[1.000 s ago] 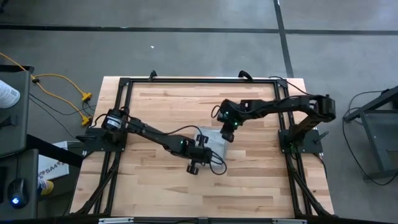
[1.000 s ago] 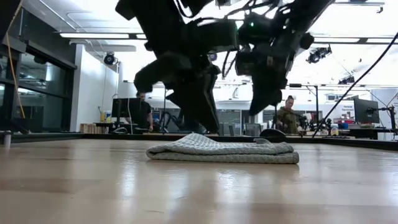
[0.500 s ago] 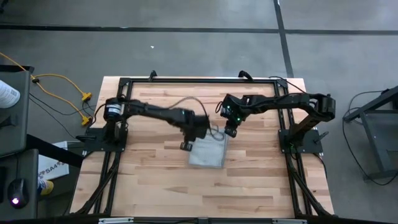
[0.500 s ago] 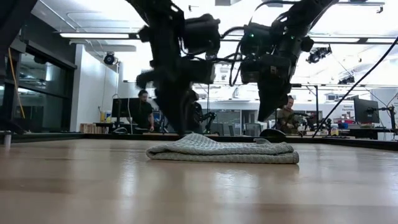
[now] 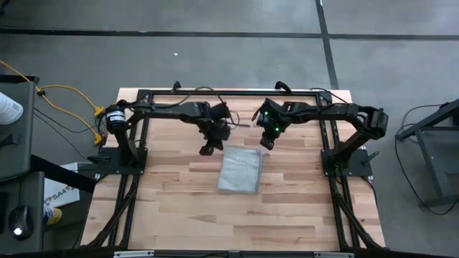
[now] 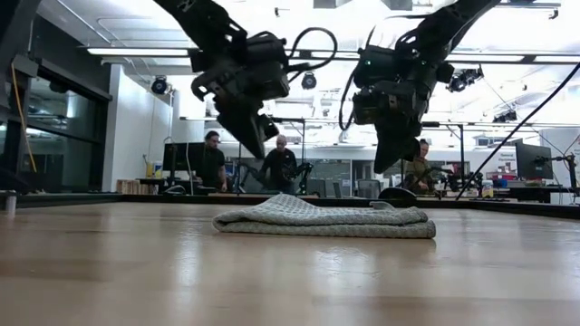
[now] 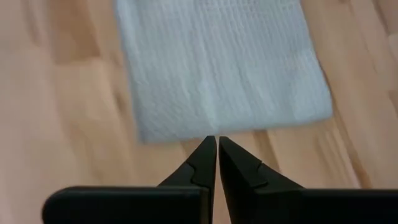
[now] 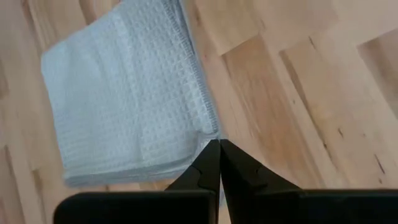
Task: Fold microfiber towels
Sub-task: Fold the gray towel on the table
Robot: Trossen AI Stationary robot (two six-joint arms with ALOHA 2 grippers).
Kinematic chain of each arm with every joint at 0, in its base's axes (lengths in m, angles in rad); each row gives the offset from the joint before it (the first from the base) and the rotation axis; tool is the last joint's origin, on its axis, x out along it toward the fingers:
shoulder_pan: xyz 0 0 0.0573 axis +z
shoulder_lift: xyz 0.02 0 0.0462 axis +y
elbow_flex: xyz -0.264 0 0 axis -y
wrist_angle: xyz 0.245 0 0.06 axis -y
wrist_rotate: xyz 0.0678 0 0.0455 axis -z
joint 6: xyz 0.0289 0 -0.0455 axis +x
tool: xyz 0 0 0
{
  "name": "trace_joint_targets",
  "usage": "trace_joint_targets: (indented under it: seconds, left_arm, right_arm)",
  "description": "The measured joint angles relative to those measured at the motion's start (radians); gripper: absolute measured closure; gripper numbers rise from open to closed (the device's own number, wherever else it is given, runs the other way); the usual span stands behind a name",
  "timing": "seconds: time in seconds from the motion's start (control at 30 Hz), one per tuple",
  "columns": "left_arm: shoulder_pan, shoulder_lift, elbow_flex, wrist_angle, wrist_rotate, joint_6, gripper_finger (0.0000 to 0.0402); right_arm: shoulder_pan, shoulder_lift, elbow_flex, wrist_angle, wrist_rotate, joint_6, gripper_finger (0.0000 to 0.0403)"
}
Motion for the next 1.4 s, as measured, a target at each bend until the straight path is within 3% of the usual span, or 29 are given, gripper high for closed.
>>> trace_joint_targets:
  seconds: [0.2, 0.33, 0.43, 0.73, 1.0, 1.2, 1.4]
  left_arm:
    - [0.104, 0.01, -0.001, 0.017, 0.117, 0.044, 0.0382]
    - [0.158, 0.014, -0.002, 0.012, 0.191, -0.068, 0.0382]
    - [0.168, 0.014, -0.002, -0.004, 0.192, -0.162, 0.0382]
    - [0.125, 0.014, -0.002, 0.035, 0.191, -0.198, 0.0382]
    - [0.02, 0.014, -0.002, 0.063, 0.18, -0.24, 0.0382]
    - [-0.034, 0.014, -0.001, 0.074, 0.091, -0.225, 0.0382]
    - [-0.036, 0.014, -0.001, 0.063, 0.081, -0.184, 0.0373]
  right_arm:
    - [-0.008, 0.0, 0.0, -0.001, -0.016, -0.01, 0.0398]
    - [-0.003, 0.0, 0.0, 0.016, -0.002, -0.012, 0.0381]
    - [-0.001, 0.0, 0.0, 0.026, 0.019, 0.007, 0.0372]
    - [0.02, 0.0, 0.0, 0.046, 0.003, -0.028, 0.0379]
    - [0.011, 0.0, 0.0, 0.056, 0.034, 0.006, 0.0371]
    - [0.011, 0.0, 0.0, 0.044, -0.01, 0.005, 0.033]
    - [0.011, 0.0, 0.0, 0.0, 0.006, 0.03, 0.0263]
